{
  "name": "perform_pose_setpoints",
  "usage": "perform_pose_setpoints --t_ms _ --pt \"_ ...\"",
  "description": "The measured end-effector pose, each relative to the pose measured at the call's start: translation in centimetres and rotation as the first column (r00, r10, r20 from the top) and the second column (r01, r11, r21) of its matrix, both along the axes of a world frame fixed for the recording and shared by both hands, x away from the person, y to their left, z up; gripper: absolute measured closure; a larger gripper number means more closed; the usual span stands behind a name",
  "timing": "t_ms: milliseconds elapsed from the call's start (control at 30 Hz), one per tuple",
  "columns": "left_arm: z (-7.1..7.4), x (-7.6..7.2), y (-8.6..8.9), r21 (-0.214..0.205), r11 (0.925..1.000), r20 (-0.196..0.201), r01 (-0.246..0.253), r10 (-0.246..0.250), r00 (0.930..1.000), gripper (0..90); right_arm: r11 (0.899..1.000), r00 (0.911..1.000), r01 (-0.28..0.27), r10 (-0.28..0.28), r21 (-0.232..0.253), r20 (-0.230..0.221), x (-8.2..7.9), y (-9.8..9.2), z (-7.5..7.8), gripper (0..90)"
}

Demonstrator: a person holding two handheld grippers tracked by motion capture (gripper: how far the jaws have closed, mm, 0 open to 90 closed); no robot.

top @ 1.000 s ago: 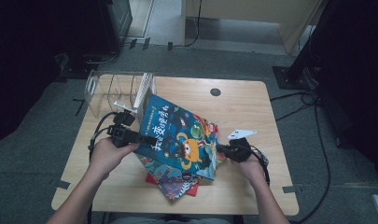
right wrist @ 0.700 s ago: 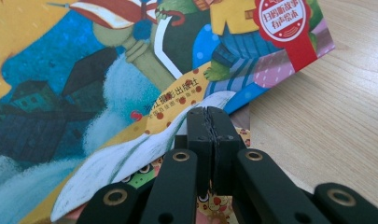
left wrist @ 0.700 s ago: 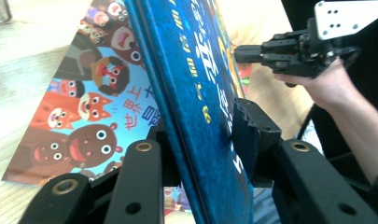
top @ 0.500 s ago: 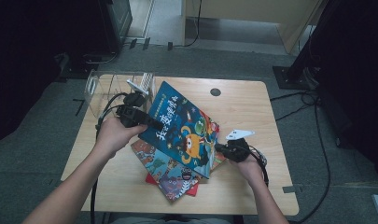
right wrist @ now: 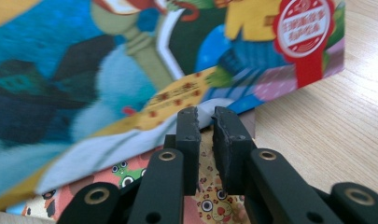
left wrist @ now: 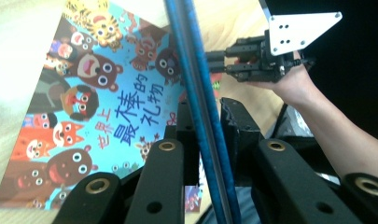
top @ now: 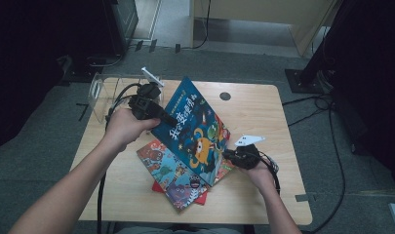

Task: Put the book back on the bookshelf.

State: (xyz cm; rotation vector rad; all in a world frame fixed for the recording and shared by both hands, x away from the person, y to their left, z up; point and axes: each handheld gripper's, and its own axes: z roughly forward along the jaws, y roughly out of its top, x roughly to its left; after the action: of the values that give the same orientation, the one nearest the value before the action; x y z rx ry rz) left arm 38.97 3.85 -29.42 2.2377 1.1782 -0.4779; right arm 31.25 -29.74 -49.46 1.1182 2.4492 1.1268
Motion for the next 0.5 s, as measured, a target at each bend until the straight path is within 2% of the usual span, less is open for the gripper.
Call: perform_pose_setpoints --t_ms 267,367,500 --pt "2.5 -1.0 0.6 0.078 0.9963 0.024 0.036 -0.038 0.9990 82.7 1.000 0.9998 -0.014 0.014 0.009 0.017 0.0 0.5 0.1 73.2" --pt "2.8 -1.4 0.6 0.103 0.9934 0.025 0.051 -0.054 0.9982 82.1 1.000 0.9996 -0.023 0.023 0.009 0.013 0.1 0.8 0.0 73.2" --pt "3.2 -1.4 0.2 0.119 0.9912 0.055 0.058 -0.065 0.9963 77.0 0.999 0.9989 -0.045 0.045 0.001 0.016 0.0 1.5 -0.1 73.3"
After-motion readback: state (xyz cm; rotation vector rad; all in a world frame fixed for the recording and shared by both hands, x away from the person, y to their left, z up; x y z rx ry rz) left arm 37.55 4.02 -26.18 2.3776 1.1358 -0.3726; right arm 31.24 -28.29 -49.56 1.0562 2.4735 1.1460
